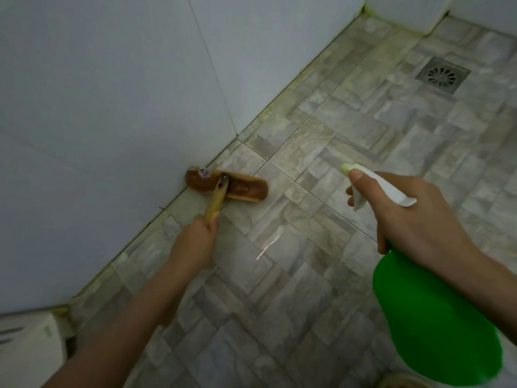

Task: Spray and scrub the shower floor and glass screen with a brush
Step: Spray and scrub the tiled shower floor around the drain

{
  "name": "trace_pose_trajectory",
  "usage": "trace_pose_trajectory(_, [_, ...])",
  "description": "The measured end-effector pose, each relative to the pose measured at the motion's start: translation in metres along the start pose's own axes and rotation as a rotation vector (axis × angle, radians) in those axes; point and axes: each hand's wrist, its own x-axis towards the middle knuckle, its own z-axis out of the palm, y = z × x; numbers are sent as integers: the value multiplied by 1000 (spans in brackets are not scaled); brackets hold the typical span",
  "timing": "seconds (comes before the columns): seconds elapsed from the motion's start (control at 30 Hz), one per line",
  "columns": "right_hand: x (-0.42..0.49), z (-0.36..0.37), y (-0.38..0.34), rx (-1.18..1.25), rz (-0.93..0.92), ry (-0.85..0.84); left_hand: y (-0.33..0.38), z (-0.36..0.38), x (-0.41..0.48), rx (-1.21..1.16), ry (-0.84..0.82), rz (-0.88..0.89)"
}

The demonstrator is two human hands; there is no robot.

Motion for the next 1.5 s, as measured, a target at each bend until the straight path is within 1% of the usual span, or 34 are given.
trace_pose_trajectory(0.1, [3,2,-6,6,10,6,55,5,50,7,10,162])
trace_pose_trajectory(0.2, [3,6,-7,-7,1,8,102,6,80,1,-34,243])
trace_pose_trajectory(0.27, [3,5,-7,-9,-3,6,90,11,76,10,-46,226])
trace_pose_trajectory(0.4, [0,-3,-5,-26,14,12,20,2,38,35,-56,166])
trace_pose_trajectory(0.47, [1,-6,-2,-31,26,12,21,-6,48,46,-72,216])
trace_pose_trajectory(0.57, [4,-6,-1,-35,40,17,70,-5,88,113,-36,344])
trace_pose_trajectory(0.63, [6,-4,0,-44,45,19,117,2,122,94,-14,386])
trace_pose_trajectory(0.73, [12,-4,1,-30,62,30,191,6,155,33,-84,403])
trace_pose_trajectory(0.8, [15,-8,4,-13,86,53,216,12,161,35,-112,406])
trace_pose_trajectory(0.87, [18,-14,7,3,112,73,204,15,153,52,-85,399])
trace_pose_trajectory(0.93, [19,-22,11,6,129,85,161,15,128,60,-57,408])
trace_pose_trajectory(1.0, [16,-28,15,5,143,93,112,6,101,86,-108,376])
trace_pose_trajectory(1.07, [16,-35,18,8,147,106,96,-9,100,116,-133,370])
trace_pose_trajectory(1.1, [16,-37,19,3,150,115,102,-13,110,154,-122,405])
trace_pose_trajectory(1.17, [19,-41,20,-16,142,130,135,-16,134,199,-87,452])
trace_pose_trajectory(1.23, [20,-42,20,-29,128,154,182,-8,157,180,-60,455])
trace_pose_trajectory(1.3, [21,-41,21,-42,121,165,217,3,163,153,-70,429])
trace_pose_trajectory(1.37, [23,-39,24,-46,118,170,215,10,147,108,-78,450])
trace_pose_trajectory(1.43, [21,-41,28,-51,116,175,170,18,109,37,-137,445])
trace_pose_trajectory(1.5, [17,-47,35,-60,133,183,100,26,46,35,-249,388])
